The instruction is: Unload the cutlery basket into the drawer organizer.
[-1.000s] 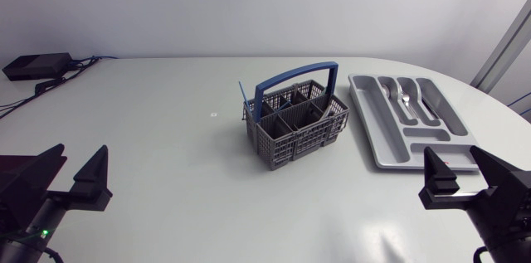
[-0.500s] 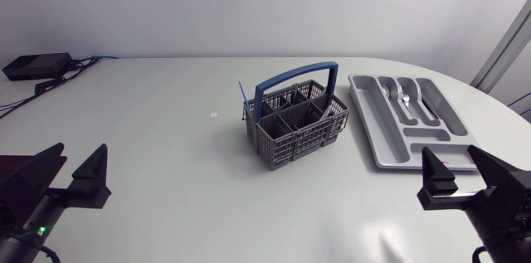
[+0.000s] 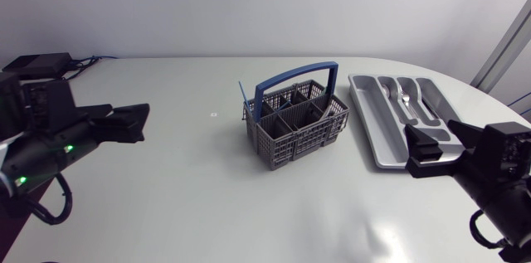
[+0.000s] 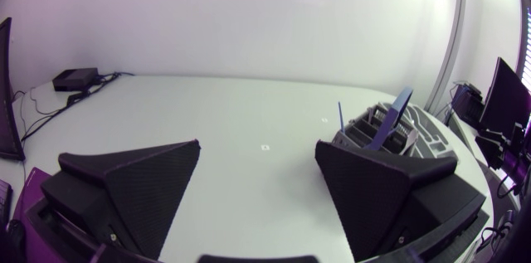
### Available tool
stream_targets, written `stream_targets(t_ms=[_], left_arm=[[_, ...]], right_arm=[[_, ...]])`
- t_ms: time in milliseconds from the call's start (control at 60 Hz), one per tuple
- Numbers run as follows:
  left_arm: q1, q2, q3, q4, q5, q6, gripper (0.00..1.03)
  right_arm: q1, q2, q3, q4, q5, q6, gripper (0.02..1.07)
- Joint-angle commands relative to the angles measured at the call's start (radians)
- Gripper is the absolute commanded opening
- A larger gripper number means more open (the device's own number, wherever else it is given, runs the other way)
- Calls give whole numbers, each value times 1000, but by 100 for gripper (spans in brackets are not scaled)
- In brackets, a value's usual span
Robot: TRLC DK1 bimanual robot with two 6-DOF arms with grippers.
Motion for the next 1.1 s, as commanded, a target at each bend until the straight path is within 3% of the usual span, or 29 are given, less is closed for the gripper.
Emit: stream_targets(t_ms=[0, 200, 217, 283, 350, 450, 550, 583, 650, 817, 1083], left_arm=[[-46, 105, 88, -35, -14, -25, 97], [-145, 368, 334, -207, -35, 134, 96], [-167, 420, 373, -216, -34, 194, 96], [-177, 498, 436, -239, -34, 248, 96], [-200, 579, 499, -259, -9, 260, 96], [-219, 647, 550, -276, 63, 273, 96], [-227, 685, 564, -233, 212, 274, 93], [-227, 690, 565, -217, 227, 273, 92], [-233, 707, 571, -193, 231, 263, 91], [-279, 762, 585, -105, 233, 259, 85], [-288, 854, 619, 16, 227, 259, 72]], right_arm=[[22, 75, 43, 17, 18, 24, 102], [104, 207, 126, -43, 92, 22, 102], [108, 250, 158, -83, 94, 22, 102], [108, 330, 219, -160, 94, 21, 102], [108, 408, 287, -272, 72, -10, 102], [104, 462, 325, -330, -18, -74, 102], [88, 506, 369, -390, -97, -120, 102], [88, 518, 383, -411, -109, -153, 102], [88, 538, 396, -444, -140, -252, 102], [99, 558, 409, -451, -166, -265, 102], [130, 597, 417, -454, -161, -263, 102]])
